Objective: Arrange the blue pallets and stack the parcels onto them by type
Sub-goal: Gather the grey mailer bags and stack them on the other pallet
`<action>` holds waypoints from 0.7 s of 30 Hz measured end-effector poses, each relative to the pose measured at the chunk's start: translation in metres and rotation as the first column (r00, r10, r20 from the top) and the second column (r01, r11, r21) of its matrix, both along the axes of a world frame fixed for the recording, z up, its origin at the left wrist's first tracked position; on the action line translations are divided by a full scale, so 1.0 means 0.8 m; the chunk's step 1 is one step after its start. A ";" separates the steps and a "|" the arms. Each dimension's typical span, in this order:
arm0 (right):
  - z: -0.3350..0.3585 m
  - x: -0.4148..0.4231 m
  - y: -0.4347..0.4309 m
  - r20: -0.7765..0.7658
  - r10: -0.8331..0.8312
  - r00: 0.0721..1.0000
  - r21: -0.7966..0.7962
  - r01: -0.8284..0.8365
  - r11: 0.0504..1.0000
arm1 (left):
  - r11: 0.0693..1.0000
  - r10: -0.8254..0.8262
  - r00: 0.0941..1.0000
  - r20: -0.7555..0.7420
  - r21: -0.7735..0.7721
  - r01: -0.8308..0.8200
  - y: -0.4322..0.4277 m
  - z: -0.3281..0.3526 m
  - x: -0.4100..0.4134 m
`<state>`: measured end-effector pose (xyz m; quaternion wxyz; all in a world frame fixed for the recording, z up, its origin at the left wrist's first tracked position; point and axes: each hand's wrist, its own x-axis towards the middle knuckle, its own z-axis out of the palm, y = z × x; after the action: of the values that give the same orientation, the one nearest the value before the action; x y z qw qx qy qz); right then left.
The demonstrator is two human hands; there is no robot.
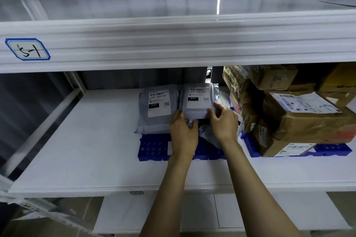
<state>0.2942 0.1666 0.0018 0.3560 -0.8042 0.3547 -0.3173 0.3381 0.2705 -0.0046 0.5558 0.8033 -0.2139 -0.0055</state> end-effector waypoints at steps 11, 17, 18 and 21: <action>-0.016 -0.022 0.003 -0.080 -0.077 0.994 -0.067 0.071 0.995 | 1.000 0.009 0.998 0.062 -0.014 -0.008 0.007 -0.002 -0.019; -0.024 -0.034 0.004 -0.075 -0.136 0.988 -0.096 0.129 0.987 | 0.999 0.030 0.997 0.068 -0.014 -0.029 0.012 -0.009 -0.026; -0.025 -0.035 0.005 -0.072 -0.131 0.989 -0.090 0.125 0.988 | 0.999 0.032 0.997 0.073 -0.018 -0.030 0.013 -0.009 -0.027; -0.027 -0.037 0.008 -0.074 -0.127 0.989 -0.089 0.120 0.989 | 0.998 0.032 0.996 0.081 -0.058 -0.028 0.018 -0.009 -0.029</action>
<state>0.2644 0.1728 -0.0201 0.2870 -0.8070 0.4038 -0.3213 0.3150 0.2847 -0.0115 0.5691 0.7899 -0.2247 0.0419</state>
